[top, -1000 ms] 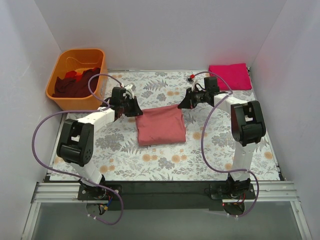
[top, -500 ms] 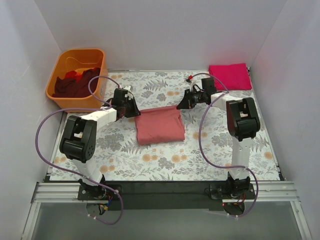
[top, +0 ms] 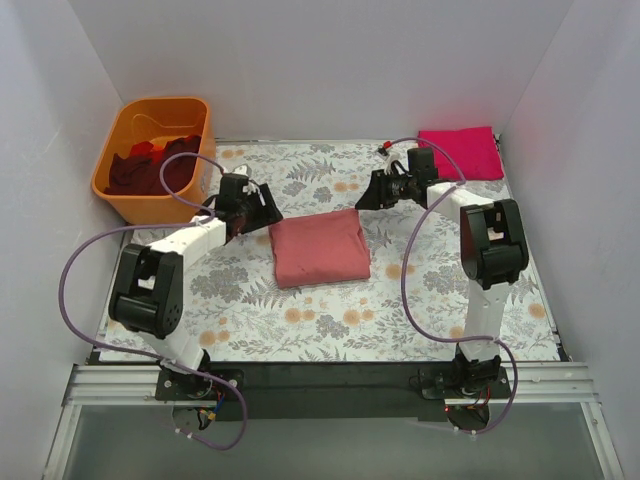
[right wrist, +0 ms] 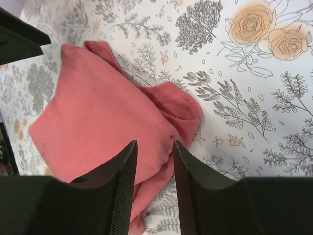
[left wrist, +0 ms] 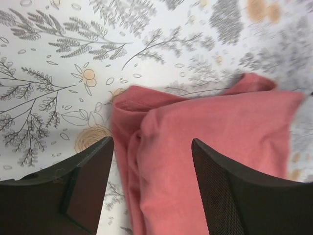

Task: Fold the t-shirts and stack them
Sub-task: Fold the tshirt

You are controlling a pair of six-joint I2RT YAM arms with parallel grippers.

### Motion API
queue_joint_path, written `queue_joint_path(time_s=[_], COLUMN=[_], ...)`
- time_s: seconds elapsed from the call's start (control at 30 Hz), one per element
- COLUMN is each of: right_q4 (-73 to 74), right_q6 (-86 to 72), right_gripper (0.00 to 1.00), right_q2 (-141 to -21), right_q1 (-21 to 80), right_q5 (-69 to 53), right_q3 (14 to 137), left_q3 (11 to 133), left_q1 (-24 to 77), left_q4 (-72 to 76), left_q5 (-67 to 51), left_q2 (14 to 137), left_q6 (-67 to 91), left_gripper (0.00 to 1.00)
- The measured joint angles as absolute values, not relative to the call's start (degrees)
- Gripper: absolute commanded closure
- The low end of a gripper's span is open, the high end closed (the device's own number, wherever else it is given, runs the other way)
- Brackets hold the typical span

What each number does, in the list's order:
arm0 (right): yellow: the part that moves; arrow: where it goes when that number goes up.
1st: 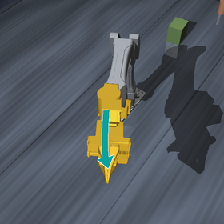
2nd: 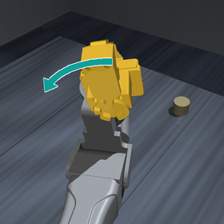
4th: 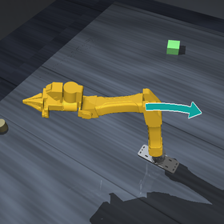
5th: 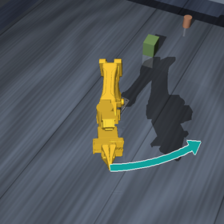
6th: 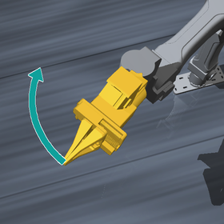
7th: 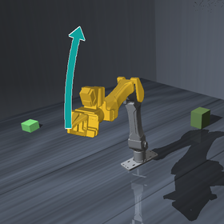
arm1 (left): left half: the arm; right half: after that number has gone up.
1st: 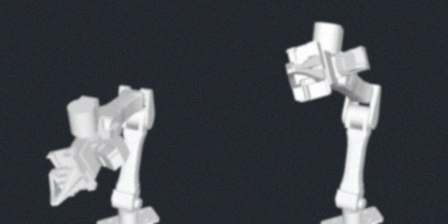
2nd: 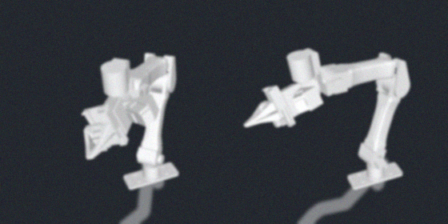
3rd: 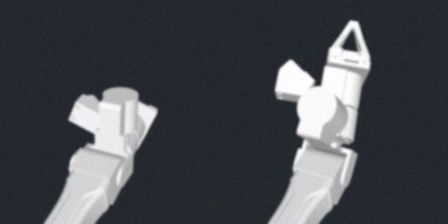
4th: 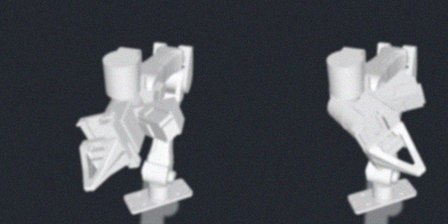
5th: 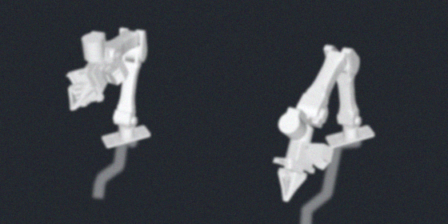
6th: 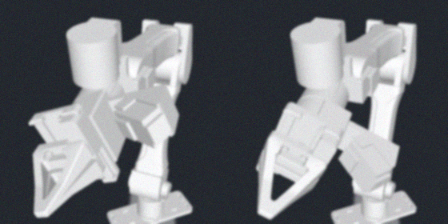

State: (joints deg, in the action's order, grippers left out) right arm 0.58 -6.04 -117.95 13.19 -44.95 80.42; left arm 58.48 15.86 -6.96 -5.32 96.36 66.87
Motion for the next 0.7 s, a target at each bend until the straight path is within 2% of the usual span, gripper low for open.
queue_joint_path(time_s=[0.13, 0.23, 0.27, 0.3, 0.47, 0.5, 0.7], right_q4=[-0.21, -3.55, -4.71, -5.72, -9.23, -9.63, -10.96], right_q6=[-8.78, -11.84, -12.82, -13.93, -18.15, -18.92, -23.11], right_gripper=[0.58, 0.57, 0.58, 0.58, 0.59, 0.59, 0.59], right_q2=[-111.39, -107.39, -106.91, -106.89, -112.49, -114.63, -127.26], right_q1=[13.28, 13.74, 13.98, 14.37, 17.15, 17.61, 18.13], right_q5=[-43.24, -44.27, -44.99, -45.91, -50.81, -51.62, -53.69], right_q3=[77.36, 74.67, 74.17, 74.06, 75.68, 76.66, 82.21], left_q3=[57.67, 56.82, 56.55, 56.31, 55.31, 55.13, 55.88], left_q1=[16.34, 17.58, 18.09, 18.55, 19.64, 19.44, 15.05], left_q4=[-7.27, -5.34, -4.36, -3.25, 1.58, 2.15, 3.97], left_q5=[-4.67, -5.87, -6.92, -7.92, -12.08, -12.67, -16.97], left_q2=[88.49, 84.03, 83.61, 83.88, 92.18, 94.43, 107.26], left_q6=[70.81, 73.73, 74.76, 75.59, 79.31, 80.01, 83.46], left_gripper=[0.4, 0.54, 0.56, 0.63, 0.71, 0.75, 0.76])
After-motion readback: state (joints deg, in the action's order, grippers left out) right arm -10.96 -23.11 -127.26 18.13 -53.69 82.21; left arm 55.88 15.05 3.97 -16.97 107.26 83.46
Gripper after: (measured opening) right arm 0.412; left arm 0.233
